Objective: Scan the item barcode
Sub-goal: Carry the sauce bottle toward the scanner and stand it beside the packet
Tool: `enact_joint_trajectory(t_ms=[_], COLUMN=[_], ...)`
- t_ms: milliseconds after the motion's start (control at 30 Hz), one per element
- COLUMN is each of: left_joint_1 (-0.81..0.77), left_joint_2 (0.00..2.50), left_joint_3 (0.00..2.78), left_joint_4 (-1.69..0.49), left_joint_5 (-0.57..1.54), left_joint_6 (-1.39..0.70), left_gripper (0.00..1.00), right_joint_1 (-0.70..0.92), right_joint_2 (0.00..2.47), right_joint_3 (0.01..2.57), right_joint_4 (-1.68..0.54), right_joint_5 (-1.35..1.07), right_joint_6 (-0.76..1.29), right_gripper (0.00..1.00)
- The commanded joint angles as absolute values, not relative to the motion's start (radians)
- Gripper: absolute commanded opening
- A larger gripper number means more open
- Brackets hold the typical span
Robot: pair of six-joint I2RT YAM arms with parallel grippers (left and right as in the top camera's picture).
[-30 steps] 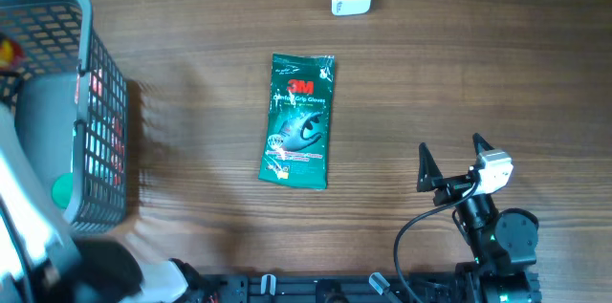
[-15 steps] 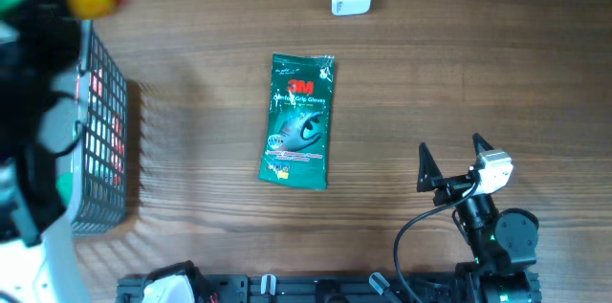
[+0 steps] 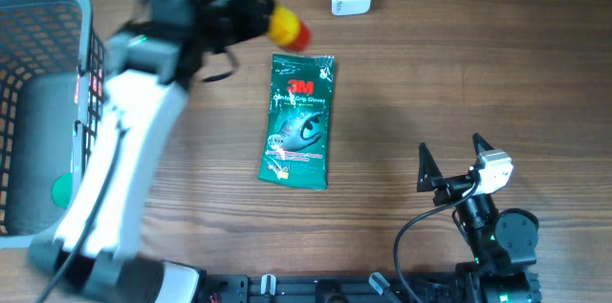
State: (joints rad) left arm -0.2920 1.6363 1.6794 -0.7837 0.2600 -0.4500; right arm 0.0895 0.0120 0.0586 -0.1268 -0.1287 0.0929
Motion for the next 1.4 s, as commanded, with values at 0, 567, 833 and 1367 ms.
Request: enact_joint_trajectory(t_ms=[0,567,833,1367], left_joint_1=[-0.395,-0.685,-0.712,-0.715], left_joint_2=[1.773,2.001,2.031,1.949], left_joint_3=[1.686,1.686,1.686,1.693], left_joint_4=[-0.731,-0.675,-0.667,-0.631], left_joint_5=[0.268,-0.095,-0.184,-0.215], left_joint_6=[-0.453,-0.044,-0.034,-0.033], left_gripper=[0.42,0.49,0.49,1.0], right_joint_1=[0.093,0.093,0.093,0.093], right_joint_2=[0.014,0.014,0.014,0.014], right_joint_3=[0.059,0.059,0.059,0.059], right_joint_4=[-0.122,-0.122,-0.122,-0.122], right_joint_5=[-0.112,-0.112,-0.112,-0.112], right_joint_6=[0.107,0.107,0.107,0.107], right_gripper=[1.0,1.0,1.0,1.0])
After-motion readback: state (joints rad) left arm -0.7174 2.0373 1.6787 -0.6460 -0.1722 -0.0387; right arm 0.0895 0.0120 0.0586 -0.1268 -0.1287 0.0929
